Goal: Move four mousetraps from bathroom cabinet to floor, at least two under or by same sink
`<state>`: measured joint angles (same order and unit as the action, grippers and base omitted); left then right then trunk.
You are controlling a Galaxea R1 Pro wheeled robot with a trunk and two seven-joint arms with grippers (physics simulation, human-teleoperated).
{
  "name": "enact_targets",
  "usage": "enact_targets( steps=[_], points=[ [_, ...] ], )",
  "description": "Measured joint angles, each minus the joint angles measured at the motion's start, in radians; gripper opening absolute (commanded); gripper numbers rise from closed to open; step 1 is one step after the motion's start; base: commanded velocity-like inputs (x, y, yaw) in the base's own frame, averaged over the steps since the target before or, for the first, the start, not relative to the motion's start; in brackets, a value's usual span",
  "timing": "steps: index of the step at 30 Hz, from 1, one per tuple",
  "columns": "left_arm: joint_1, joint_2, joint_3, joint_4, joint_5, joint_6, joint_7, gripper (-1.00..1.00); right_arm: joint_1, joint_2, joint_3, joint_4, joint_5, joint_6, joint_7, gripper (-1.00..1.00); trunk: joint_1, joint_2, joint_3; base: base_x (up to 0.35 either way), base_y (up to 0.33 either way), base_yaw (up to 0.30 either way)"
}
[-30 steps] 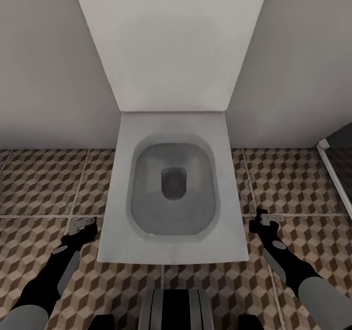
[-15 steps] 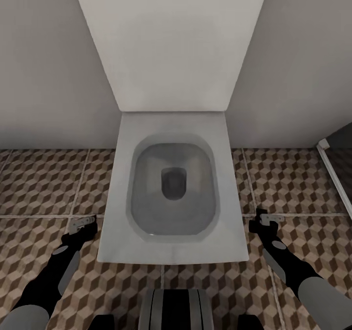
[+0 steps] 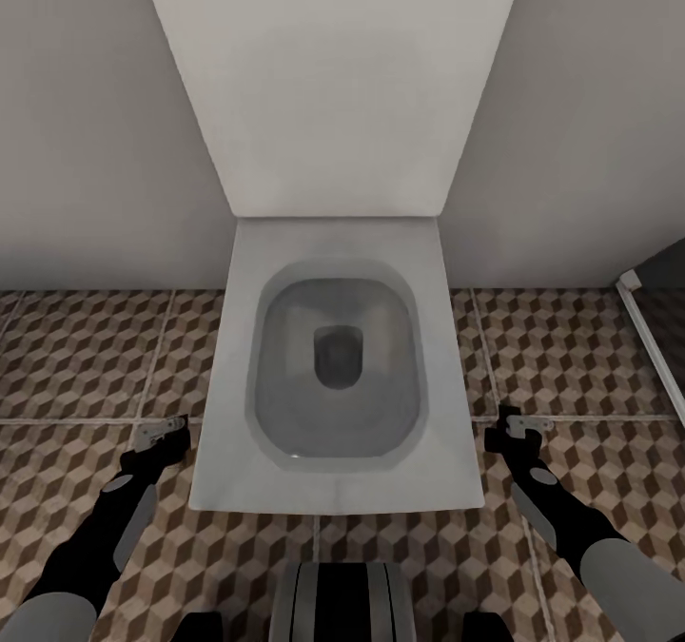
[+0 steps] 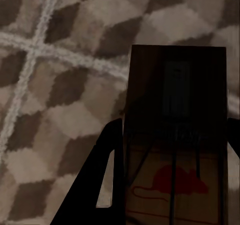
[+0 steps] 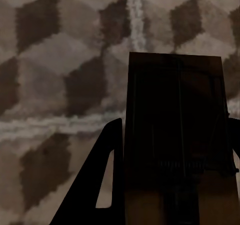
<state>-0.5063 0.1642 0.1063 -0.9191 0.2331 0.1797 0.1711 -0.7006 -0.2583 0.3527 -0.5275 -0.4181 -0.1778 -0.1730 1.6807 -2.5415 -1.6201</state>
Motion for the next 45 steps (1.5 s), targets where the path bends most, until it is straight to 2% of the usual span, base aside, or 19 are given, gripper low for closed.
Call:
enact_targets(
  steps=[3, 7, 13, 39, 45],
  points=[
    [0.000, -0.005, 0.005, -0.044, -0.001, 0.007, 0.003, -1.00, 0.000, -0.001, -0.005, -0.005, 0.000, 0.000, -0.002, -1.00, 0.000, 0.000, 0.000, 0.000, 0.000, 0.000],
    [0.000, -0.007, 0.007, -0.056, -0.004, 0.008, 0.003, -1.00, 0.000, -0.001, -0.006, -0.006, 0.000, 0.000, -0.005, -1.00, 0.000, 0.000, 0.000, 0.000, 0.000, 0.000],
    [0.000, -0.008, 0.007, -0.058, -0.005, 0.009, 0.003, -1.00, 0.000, -0.001, -0.005, -0.006, -0.001, 0.001, -0.007, -1.00, 0.003, -0.001, -0.023, 0.000, 0.000, 0.000],
    [0.000, -0.007, 0.006, -0.056, -0.006, 0.006, 0.005, -1.00, 0.000, 0.000, 0.001, -0.004, -0.001, 0.000, -0.003, -1.00, 0.003, -0.001, -0.023, 0.000, 0.000, 0.000],
    [0.000, -0.008, 0.006, -0.055, -0.007, 0.006, 0.007, -1.00, 0.000, 0.000, 0.001, -0.003, -0.003, 0.000, -0.003, -1.00, 0.005, -0.003, -0.043, 0.000, 0.000, 0.000]
  ],
)
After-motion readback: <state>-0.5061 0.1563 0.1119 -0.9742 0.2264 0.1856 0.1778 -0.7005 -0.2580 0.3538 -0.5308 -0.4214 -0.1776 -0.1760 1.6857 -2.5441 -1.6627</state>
